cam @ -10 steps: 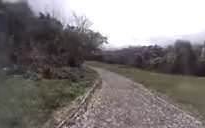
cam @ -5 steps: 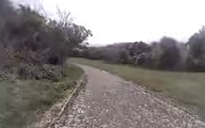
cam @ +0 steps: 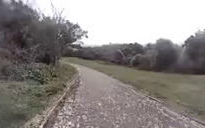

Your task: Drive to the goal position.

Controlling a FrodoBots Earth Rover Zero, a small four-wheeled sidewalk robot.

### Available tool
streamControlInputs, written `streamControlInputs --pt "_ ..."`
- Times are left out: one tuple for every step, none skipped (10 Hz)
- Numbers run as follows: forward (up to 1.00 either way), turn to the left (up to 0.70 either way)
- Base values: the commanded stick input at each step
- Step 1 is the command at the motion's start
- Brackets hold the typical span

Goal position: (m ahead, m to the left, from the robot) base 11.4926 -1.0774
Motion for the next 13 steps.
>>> streamControlInputs --pt "0.85 0.0" --pt "0.85 0.0" --pt "0.85 0.0" --pt "0.85 0.0" --pt "0.85 0.12" --pt "0.81 0.26" --pt "0.53 0.17" --pt "0.26 0.08" --pt "0.0 0.0" --pt "0.0 0.0" --pt "0.0 0.0" --pt "0.0 0.0" --pt "0.0 0.0"
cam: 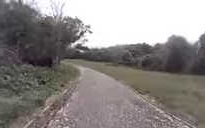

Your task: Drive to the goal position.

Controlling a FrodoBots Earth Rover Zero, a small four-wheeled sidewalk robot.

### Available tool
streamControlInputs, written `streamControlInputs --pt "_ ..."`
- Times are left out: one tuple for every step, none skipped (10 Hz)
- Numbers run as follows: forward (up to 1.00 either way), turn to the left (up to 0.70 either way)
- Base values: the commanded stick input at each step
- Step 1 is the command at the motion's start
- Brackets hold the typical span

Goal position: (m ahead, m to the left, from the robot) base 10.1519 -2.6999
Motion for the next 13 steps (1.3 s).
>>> streamControlInputs --pt "0.15 0.05" --pt "0.58 0.18" --pt "0.85 0.27" --pt "0.85 0.27" --pt "0.39 0.12" --pt "0.0 0.0" --pt "0.0 0.0" --pt "0.85 0.0" --pt "0.85 0.0" --pt "0.85 0.0" --pt "0.85 0.0" --pt "0.85 0.0" --pt "0.85 0.0"
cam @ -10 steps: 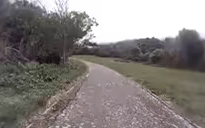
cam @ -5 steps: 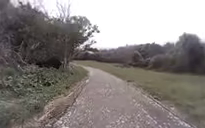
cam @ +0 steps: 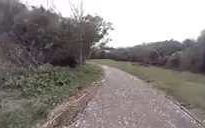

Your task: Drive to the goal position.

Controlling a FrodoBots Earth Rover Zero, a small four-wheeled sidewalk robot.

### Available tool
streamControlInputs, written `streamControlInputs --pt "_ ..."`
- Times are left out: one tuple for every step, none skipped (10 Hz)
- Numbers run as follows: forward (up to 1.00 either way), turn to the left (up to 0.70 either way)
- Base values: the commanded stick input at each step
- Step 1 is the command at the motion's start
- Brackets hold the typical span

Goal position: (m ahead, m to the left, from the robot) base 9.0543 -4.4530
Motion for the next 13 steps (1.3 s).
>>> streamControlInputs --pt "0.85 0.0" --pt "0.85 0.0" --pt "0.85 0.0" --pt "0.85 -0.27" --pt "0.85 -0.27" --pt "0.85 -0.12" --pt "0.85 0.0" --pt "0.85 0.0" --pt "0.85 0.0" --pt "0.85 0.0" --pt "0.85 0.0" --pt "0.85 -0.09" --pt "0.85 -0.26"
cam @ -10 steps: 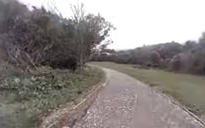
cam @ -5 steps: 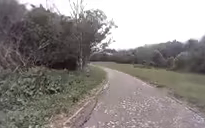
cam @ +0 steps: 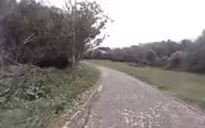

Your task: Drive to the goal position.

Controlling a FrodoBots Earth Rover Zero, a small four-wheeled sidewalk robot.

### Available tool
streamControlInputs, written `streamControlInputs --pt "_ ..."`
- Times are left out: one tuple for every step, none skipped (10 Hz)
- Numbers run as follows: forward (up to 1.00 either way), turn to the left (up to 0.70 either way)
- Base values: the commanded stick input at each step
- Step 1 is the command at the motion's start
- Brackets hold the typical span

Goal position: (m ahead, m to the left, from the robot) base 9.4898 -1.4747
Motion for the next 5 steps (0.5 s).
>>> streamControlInputs --pt "0.85 -0.27" --pt "0.85 -0.22" --pt "0.85 -0.04" --pt "0.85 0.0" --pt "0.85 0.0"
